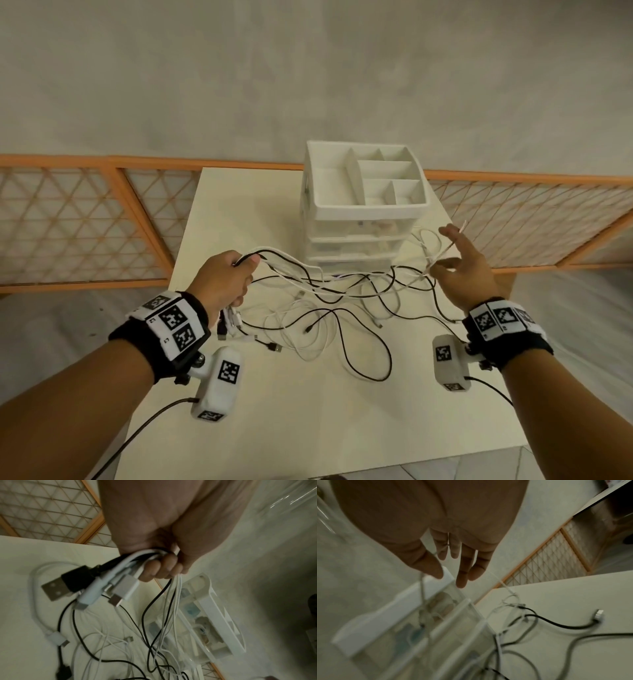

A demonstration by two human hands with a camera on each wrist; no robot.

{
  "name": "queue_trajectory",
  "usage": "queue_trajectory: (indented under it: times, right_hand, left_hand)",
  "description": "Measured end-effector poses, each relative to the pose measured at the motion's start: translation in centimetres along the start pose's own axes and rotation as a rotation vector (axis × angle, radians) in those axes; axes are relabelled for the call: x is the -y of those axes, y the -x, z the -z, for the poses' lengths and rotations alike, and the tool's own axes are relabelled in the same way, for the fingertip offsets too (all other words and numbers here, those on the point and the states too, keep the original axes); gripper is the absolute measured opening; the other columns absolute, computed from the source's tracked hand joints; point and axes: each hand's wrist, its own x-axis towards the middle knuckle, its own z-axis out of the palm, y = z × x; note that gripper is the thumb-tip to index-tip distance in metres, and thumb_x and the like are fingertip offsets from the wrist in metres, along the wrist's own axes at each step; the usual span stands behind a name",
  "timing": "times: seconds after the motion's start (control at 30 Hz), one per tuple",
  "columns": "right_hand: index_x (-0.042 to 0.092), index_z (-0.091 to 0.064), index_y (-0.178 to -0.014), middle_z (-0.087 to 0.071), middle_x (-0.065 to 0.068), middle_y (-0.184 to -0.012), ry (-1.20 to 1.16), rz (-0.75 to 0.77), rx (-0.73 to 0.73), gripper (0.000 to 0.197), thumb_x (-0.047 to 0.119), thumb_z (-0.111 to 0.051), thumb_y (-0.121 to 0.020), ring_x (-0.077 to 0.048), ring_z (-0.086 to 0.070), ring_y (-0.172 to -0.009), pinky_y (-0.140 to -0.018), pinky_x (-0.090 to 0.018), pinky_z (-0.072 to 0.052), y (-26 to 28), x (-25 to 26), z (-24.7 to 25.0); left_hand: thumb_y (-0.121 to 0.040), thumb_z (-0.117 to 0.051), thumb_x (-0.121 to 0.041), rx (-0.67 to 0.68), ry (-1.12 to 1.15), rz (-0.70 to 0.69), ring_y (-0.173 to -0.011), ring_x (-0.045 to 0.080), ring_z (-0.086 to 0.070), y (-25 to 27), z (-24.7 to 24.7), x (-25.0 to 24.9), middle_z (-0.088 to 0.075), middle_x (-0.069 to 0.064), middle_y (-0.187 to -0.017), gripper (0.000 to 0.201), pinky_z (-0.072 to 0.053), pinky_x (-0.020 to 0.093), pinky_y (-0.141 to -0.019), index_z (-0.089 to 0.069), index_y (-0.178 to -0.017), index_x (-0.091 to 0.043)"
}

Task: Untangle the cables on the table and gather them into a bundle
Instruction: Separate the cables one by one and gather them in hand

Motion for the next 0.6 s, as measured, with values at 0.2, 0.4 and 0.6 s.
queue_trajectory:
  times: [0.2,0.4,0.6]
  right_hand:
    - [0.013,-0.073,-0.099,-0.075,-0.008,-0.074,-0.435,0.023,-0.185,0.021,0.005,-0.054,-0.097,-0.02,-0.071,-0.061,-0.078,-0.052,-0.061,1.1,4.7,1.1]
    - [0.036,-0.047,-0.142,-0.074,0.005,-0.106,-0.182,0.392,0.229,0.061,-0.008,-0.045,-0.1,-0.005,-0.062,-0.055,-0.057,-0.016,-0.05,6.2,6.9,-4.1]
    - [0.023,-0.074,-0.086,-0.07,0.003,-0.068,-0.129,0.42,0.011,0.013,0.014,-0.069,-0.094,-0.006,-0.061,-0.062,-0.062,-0.015,-0.047,5.7,6.6,-2.4]
  left_hand:
    - [-0.101,-0.052,-0.019,-0.052,-0.002,0.186,-0.053,0.019,-0.04,-0.5,0.3,1.5,-0.052,0.009,-0.069,0.011,-0.033,0.027,-0.045,-0.049,-0.094,-0.01]
    - [-0.097,-0.059,-0.018,0.105,-0.088,0.178,-0.055,0.016,-0.029,0.0,-1.7,0.6,-0.035,0.003,-0.067,0.024,-0.025,0.025,-0.045,-0.044,-0.078,-0.014]
    - [-0.098,-0.058,-0.017,-0.01,-0.008,0.239,-0.053,0.018,-0.027,-0.3,0.1,0.7,-0.035,0.004,-0.064,0.033,-0.023,0.027,-0.05,-0.042,-0.069,-0.014]
